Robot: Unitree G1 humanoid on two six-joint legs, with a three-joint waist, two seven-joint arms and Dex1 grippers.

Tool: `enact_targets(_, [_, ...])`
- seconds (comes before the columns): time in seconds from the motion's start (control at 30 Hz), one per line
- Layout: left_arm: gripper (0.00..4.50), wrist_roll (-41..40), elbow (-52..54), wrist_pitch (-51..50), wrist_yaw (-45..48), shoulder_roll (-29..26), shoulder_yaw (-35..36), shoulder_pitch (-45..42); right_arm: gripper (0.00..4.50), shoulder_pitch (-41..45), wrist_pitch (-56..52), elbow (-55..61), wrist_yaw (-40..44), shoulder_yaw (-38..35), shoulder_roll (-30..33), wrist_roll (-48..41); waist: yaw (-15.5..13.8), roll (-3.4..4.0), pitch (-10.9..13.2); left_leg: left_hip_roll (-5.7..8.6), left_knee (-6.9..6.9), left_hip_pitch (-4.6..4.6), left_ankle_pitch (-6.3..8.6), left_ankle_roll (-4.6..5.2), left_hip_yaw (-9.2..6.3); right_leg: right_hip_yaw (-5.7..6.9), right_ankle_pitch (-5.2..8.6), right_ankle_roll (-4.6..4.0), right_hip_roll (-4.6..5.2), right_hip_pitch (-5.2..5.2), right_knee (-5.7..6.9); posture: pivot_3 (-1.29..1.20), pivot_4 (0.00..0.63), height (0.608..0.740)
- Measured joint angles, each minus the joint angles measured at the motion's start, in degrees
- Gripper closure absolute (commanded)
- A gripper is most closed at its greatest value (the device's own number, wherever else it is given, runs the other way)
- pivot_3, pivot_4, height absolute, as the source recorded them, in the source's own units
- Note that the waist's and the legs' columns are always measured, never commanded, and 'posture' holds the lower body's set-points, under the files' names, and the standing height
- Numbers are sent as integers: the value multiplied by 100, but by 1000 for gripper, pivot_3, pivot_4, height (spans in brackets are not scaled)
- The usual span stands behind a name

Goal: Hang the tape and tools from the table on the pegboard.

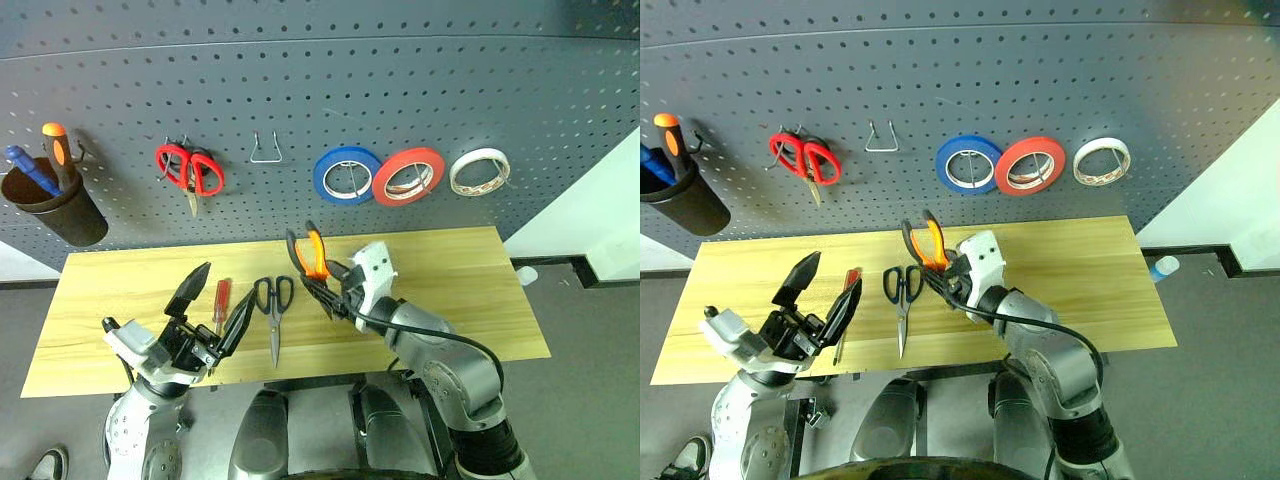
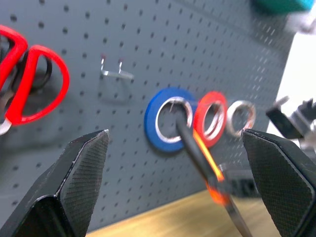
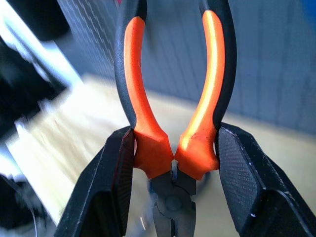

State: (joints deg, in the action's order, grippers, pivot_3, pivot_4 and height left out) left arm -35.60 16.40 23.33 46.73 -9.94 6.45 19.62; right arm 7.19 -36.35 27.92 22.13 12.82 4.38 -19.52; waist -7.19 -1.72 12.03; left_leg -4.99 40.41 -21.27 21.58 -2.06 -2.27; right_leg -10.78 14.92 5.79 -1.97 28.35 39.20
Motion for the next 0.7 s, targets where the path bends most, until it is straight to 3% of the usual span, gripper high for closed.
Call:
enact_targets(0.3, [0, -107, -477, 342, 295, 41, 141, -341, 2414, 123, 619, 177, 110, -91, -135, -331, -1, 2, -65, 0, 84, 11, 7, 13, -3, 0, -29, -6, 0, -50, 7, 383, 105, 677])
enact_targets(0.47, [0, -108, -637, 413, 309, 117, 151, -510, 2414, 1118, 1308, -77, -34, -79, -502, -109, 7, 5, -81, 0, 81, 93, 1, 4, -7, -1, -40, -9, -4, -124, 6, 378, 108, 677])
enact_targets(0.7, [0, -69, -719, 610, 266, 290, 156, -578, 2415, 2433, 2514, -2103, -101, 98, -882, 619, -2, 11, -119, 0, 81, 87, 1, 3, -7, -2, -41, -9, -4, -118, 7, 363, 112, 677])
